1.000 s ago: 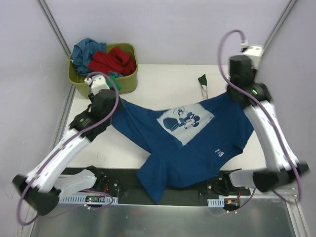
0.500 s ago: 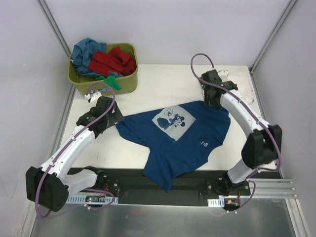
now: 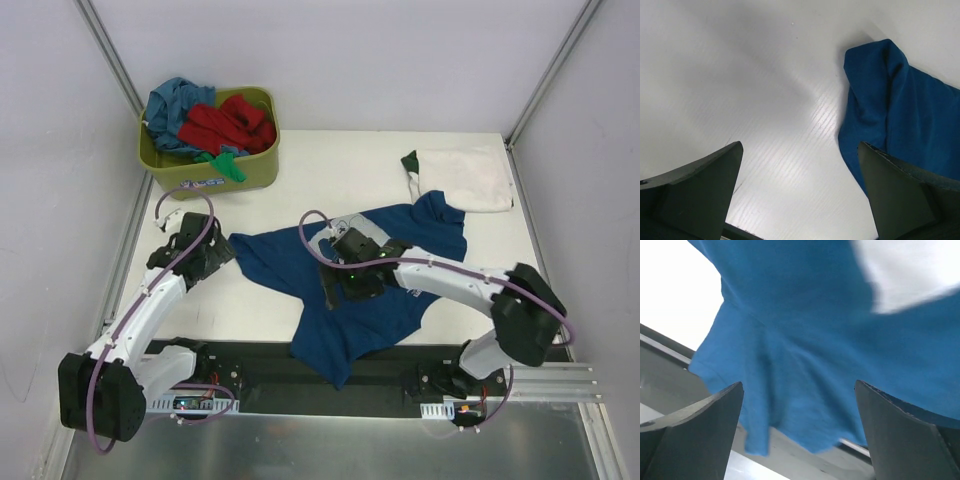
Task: Fold and stack the t-shirts
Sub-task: Flatten out the tshirt
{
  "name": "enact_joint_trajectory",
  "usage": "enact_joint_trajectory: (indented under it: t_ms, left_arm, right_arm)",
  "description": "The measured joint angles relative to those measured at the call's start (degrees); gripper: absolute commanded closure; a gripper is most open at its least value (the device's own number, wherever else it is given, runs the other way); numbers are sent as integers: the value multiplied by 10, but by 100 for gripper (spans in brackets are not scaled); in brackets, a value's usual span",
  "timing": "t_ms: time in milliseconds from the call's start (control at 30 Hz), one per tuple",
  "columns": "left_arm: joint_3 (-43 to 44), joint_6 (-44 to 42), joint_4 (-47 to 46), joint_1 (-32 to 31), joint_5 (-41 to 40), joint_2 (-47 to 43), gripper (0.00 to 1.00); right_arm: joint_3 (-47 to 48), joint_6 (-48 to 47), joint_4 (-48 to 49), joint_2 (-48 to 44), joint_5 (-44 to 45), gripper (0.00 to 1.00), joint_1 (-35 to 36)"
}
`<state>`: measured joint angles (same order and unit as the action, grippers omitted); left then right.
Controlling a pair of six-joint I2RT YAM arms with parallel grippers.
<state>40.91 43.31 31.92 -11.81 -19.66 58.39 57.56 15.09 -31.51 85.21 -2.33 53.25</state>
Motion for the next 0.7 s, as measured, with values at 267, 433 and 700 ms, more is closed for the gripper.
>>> enact_joint_trajectory:
  t_ms: [267,433,700]
  left_arm:
    - [-33,2,-19,67,67,-27,1]
    - [-45,1,-36,89,115,-23,1]
    - [-45,5,-76,89,169,23,18]
  right_arm:
    - [14,53,43,121,-33,3,-17]
    - [9,71,43,119,-43,3,-90]
    - [6,54,31,111,22,3,-253]
